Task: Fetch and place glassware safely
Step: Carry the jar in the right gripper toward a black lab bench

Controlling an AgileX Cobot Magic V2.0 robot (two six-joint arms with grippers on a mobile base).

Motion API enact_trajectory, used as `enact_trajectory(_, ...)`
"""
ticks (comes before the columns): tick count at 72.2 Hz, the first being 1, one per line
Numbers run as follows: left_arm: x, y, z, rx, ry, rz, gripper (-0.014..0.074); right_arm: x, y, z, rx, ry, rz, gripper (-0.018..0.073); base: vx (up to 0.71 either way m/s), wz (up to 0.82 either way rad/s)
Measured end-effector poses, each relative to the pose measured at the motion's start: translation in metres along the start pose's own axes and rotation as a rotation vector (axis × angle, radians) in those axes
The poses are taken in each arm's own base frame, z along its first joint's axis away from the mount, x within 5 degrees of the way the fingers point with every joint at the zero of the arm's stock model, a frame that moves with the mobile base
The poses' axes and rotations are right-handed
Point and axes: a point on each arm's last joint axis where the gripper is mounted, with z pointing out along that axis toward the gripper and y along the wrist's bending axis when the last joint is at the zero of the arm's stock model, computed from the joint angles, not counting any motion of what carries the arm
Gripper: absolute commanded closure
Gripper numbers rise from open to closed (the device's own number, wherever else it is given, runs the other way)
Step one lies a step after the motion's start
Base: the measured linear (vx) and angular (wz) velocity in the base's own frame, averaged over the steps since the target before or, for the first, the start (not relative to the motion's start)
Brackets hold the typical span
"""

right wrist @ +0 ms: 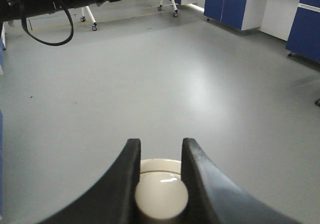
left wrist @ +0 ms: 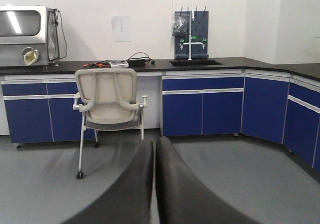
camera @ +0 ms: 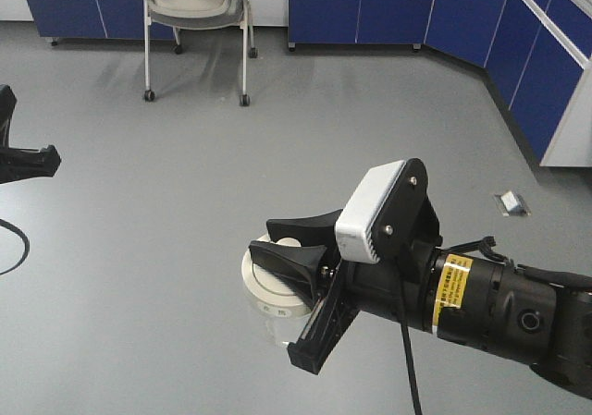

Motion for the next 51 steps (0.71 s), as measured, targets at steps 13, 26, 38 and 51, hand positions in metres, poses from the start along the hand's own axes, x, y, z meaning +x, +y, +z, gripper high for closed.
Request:
enact_trajectory(13,0.0,0.0,0.0,0.0,0.0,0.0,0.0595,0.0,0.0,0.0,0.0,0.0,0.0,0.0563,0.63,0.01)
enact_trajectory(26,0.0,0.0,0.0,0.0,0.0,0.0,0.0595,0.0,0.0,0.0,0.0,0.0,0.0,0.0563,0.64,0.02)
enact_trajectory(38,0.0,0.0,0.0,0.0,0.0,0.0,0.0595,0.0,0.0,0.0,0.0,0.0,0.0,0.0563,0.63,0.01)
enact_trajectory(51,0.0,0.0,0.0,0.0,0.0,0.0,0.0595,0.0,0.0,0.0,0.0,0.0,0.0,0.0563,0.64,-0.03)
